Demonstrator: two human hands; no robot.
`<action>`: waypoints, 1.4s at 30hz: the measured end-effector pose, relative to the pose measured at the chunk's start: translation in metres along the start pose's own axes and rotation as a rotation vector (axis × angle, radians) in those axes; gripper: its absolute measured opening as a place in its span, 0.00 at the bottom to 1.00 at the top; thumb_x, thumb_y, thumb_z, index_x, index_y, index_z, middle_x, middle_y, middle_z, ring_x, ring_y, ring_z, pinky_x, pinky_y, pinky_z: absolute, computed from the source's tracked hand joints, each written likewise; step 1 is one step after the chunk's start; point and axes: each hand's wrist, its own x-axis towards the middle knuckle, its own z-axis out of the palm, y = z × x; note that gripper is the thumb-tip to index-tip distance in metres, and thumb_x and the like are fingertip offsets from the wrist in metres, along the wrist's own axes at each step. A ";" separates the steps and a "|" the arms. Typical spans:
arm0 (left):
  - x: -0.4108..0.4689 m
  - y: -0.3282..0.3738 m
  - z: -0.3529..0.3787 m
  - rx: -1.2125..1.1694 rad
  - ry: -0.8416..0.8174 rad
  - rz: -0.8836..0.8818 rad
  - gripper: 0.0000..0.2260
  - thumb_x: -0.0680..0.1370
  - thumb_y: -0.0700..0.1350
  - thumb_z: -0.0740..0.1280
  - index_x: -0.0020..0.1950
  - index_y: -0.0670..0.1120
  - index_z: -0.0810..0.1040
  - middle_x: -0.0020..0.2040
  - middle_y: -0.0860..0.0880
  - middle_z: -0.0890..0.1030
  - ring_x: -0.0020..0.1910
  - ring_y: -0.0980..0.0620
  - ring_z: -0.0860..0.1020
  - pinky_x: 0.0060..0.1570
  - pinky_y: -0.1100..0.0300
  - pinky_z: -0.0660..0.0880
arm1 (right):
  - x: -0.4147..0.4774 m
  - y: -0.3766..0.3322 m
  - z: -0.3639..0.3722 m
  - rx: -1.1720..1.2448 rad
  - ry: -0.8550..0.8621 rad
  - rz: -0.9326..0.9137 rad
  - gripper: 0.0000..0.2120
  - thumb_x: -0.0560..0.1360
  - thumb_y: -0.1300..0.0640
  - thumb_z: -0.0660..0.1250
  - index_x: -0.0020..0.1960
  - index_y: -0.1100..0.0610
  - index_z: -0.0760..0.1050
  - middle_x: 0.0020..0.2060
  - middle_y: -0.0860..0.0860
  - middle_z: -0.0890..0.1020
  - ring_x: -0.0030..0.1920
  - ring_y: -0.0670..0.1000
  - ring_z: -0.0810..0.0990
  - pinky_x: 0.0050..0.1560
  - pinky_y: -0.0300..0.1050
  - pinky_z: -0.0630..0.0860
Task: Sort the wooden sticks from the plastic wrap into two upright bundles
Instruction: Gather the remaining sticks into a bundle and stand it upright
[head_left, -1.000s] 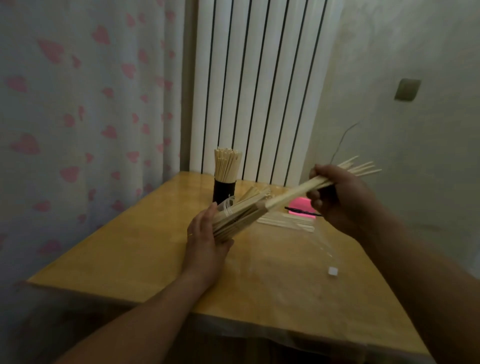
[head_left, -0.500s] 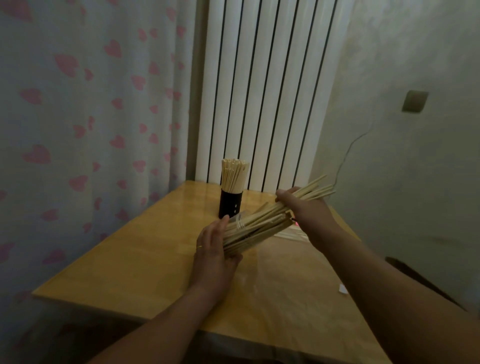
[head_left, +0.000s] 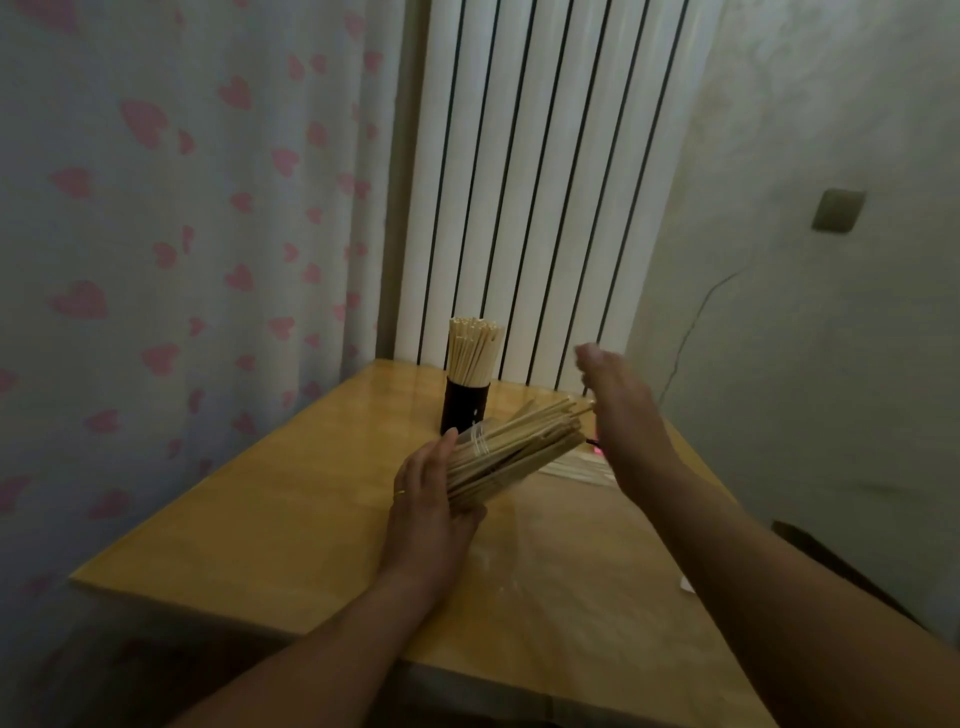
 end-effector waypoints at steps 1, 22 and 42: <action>0.000 0.000 0.000 0.006 -0.001 0.007 0.46 0.76 0.45 0.78 0.84 0.64 0.53 0.81 0.55 0.58 0.78 0.53 0.58 0.75 0.52 0.65 | -0.005 -0.001 0.006 -0.112 -0.097 -0.041 0.23 0.86 0.38 0.55 0.72 0.50 0.75 0.62 0.46 0.79 0.59 0.43 0.77 0.54 0.43 0.74; 0.001 0.001 -0.001 -0.009 -0.002 -0.052 0.46 0.76 0.45 0.78 0.85 0.62 0.54 0.81 0.53 0.59 0.79 0.51 0.58 0.75 0.54 0.62 | -0.045 0.023 -0.049 -0.448 -0.010 -0.184 0.25 0.86 0.45 0.59 0.36 0.53 0.81 0.29 0.50 0.82 0.29 0.47 0.80 0.35 0.46 0.76; 0.043 0.005 -0.003 0.034 -0.077 -0.133 0.45 0.73 0.46 0.80 0.84 0.57 0.59 0.77 0.51 0.61 0.75 0.46 0.62 0.75 0.49 0.65 | -0.046 0.138 -0.017 -1.049 -0.544 0.161 0.17 0.86 0.44 0.53 0.64 0.51 0.74 0.55 0.54 0.73 0.57 0.58 0.78 0.57 0.52 0.75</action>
